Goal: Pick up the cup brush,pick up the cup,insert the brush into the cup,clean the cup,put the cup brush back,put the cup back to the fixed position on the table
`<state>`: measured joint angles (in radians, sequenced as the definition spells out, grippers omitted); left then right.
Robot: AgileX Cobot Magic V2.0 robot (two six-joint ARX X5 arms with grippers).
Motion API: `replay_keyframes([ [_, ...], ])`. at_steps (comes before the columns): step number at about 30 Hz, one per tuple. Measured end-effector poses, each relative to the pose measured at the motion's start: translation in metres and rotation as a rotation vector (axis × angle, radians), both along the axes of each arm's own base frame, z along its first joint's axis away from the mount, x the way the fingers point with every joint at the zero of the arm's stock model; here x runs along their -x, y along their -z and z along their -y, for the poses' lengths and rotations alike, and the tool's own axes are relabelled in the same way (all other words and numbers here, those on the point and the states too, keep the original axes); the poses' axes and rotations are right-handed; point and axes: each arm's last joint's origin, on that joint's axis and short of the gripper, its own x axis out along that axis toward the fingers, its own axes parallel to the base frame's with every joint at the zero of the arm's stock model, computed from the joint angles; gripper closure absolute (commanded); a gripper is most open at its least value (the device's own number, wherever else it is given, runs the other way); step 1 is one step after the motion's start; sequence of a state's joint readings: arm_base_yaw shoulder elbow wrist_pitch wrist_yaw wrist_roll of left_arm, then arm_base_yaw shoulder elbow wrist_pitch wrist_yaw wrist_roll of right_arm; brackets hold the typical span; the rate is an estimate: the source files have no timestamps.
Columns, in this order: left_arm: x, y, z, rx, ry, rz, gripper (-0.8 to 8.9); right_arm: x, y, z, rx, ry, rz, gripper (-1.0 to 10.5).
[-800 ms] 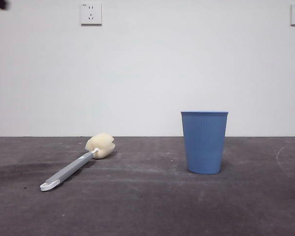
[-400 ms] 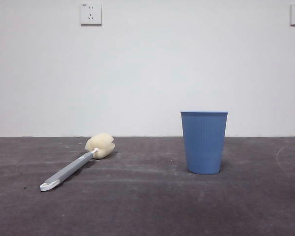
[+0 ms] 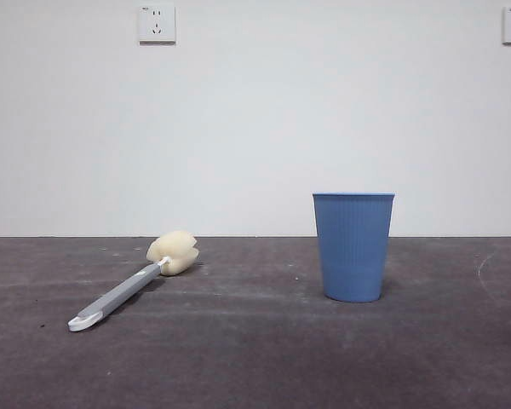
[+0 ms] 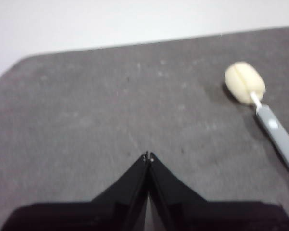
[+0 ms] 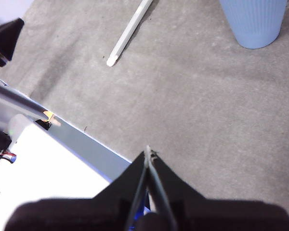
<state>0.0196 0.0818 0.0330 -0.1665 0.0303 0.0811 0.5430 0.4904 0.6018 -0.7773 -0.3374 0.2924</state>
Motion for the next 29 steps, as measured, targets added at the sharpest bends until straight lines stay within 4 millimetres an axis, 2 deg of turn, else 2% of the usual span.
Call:
replay_keyframes([
  [2, 0.0028, 0.0039, 0.0001, 0.004, -0.002, -0.035, 8.17, 0.0000, 0.0000, 0.0000, 0.000, 0.000, 0.000, 9.4],
  [12, 0.0050, 0.0000, 0.0002, 0.108, -0.021, 0.014, 8.17, 0.0000, 0.0000, 0.0000, 0.000, 0.000, 0.000, 9.4],
  [26, 0.0050, 0.0000, 0.0001, 0.124, -0.027, 0.014, 8.17, 0.0000, 0.0000, 0.0000, 0.000, 0.000, 0.000, 9.4],
  [29, 0.0050, 0.0000, 0.0001, 0.124, -0.027, 0.014, 8.17, 0.0021, -0.0031, 0.0041, 0.015, 0.049, 0.067, 9.4],
])
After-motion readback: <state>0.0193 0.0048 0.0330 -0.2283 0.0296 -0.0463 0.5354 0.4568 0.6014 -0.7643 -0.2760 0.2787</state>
